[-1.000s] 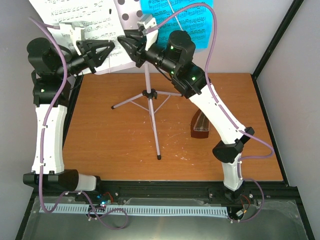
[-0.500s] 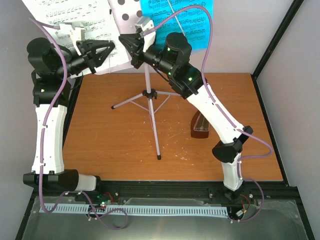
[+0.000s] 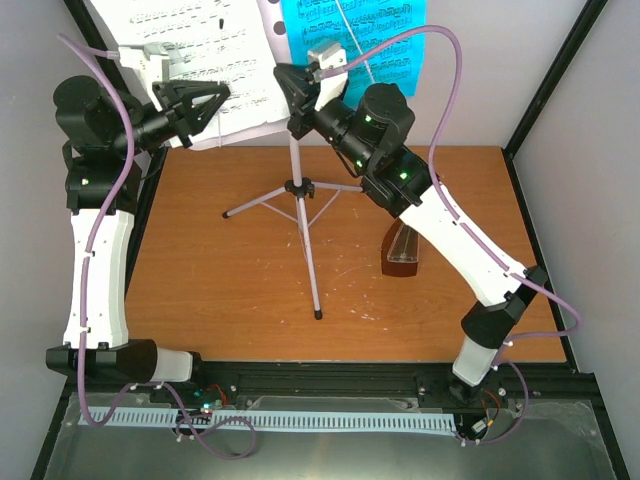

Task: Pack up the instrument practice props

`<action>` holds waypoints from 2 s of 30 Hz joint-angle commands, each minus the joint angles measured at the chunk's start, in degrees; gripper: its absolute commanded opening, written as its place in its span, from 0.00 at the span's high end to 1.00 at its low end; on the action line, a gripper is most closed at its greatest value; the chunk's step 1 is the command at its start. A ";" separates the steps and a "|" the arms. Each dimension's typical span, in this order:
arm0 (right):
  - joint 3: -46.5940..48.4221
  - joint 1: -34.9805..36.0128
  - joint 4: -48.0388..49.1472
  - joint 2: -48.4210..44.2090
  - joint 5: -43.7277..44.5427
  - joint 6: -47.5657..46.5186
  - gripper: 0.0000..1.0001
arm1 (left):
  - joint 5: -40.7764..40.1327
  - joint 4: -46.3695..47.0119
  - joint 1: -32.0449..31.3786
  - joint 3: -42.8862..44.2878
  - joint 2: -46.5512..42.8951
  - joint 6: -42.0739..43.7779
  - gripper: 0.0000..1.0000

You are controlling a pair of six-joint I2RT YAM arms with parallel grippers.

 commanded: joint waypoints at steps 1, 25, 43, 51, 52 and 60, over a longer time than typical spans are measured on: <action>-3.45 -0.08 4.20 -3.23 4.11 -1.39 0.97 | 2.04 -2.72 -0.19 -0.76 -0.44 0.33 1.00; -15.98 -2.64 1.21 -17.03 -0.64 3.74 0.96 | 2.52 -2.28 -0.14 -1.49 -1.07 0.34 1.00; 7.54 -4.79 -14.85 -1.12 -10.75 7.96 0.45 | 3.01 -1.80 -0.19 -1.84 -1.10 -0.11 1.00; 11.57 -4.80 -15.15 2.57 -13.13 8.13 0.63 | 3.17 -1.52 -0.19 -1.83 -0.91 -0.42 1.00; 11.71 -4.79 -15.06 2.81 -13.36 8.13 0.72 | 3.15 -1.49 -0.19 -1.83 -0.96 -0.48 1.00; 2.51 -4.79 -9.51 -3.04 -10.84 7.39 0.97 | 2.36 -1.80 -0.19 -2.10 -1.21 -0.12 1.00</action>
